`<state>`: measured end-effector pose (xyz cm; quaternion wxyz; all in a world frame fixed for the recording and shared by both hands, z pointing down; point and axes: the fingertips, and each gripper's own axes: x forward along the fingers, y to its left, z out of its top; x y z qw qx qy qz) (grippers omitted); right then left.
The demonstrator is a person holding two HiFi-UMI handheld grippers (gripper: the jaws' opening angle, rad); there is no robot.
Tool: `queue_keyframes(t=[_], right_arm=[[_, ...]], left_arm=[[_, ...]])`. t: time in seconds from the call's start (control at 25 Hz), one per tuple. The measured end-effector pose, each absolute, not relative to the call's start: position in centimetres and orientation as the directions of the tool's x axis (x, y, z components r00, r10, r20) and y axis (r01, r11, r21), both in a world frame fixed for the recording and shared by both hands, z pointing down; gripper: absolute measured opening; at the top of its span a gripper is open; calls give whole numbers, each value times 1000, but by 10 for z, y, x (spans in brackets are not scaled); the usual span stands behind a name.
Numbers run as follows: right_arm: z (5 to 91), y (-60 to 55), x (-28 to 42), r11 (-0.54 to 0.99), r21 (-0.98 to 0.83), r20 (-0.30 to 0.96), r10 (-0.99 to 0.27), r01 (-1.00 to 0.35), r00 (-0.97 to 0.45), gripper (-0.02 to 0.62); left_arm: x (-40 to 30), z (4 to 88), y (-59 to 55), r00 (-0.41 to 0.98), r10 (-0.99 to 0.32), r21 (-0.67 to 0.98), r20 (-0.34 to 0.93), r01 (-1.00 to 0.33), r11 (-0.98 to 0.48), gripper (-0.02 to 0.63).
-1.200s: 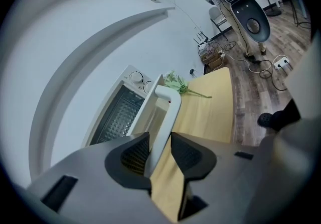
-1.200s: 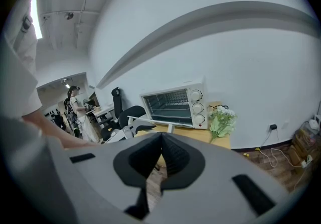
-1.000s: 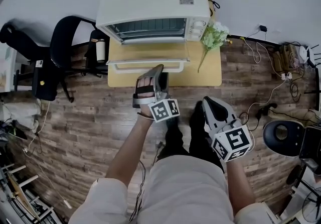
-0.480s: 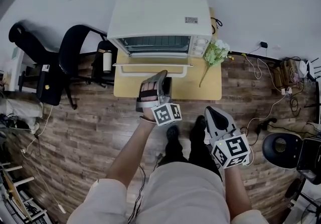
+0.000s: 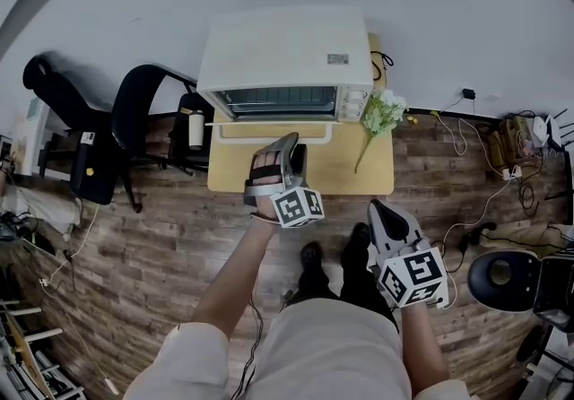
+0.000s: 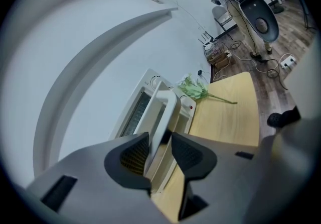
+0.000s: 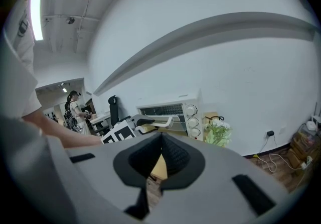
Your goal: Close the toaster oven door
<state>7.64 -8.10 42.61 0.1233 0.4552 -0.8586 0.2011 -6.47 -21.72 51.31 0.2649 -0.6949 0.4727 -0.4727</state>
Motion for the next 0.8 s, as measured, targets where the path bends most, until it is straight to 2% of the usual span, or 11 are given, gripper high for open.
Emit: queue_keyframes(t=[0.8], right_arm=[[412,-97,86,500,-228,368,-751,-836,-549,-2]], left_arm=[[-65,491,-266,81,-924,-842,374,-388,-375,140]])
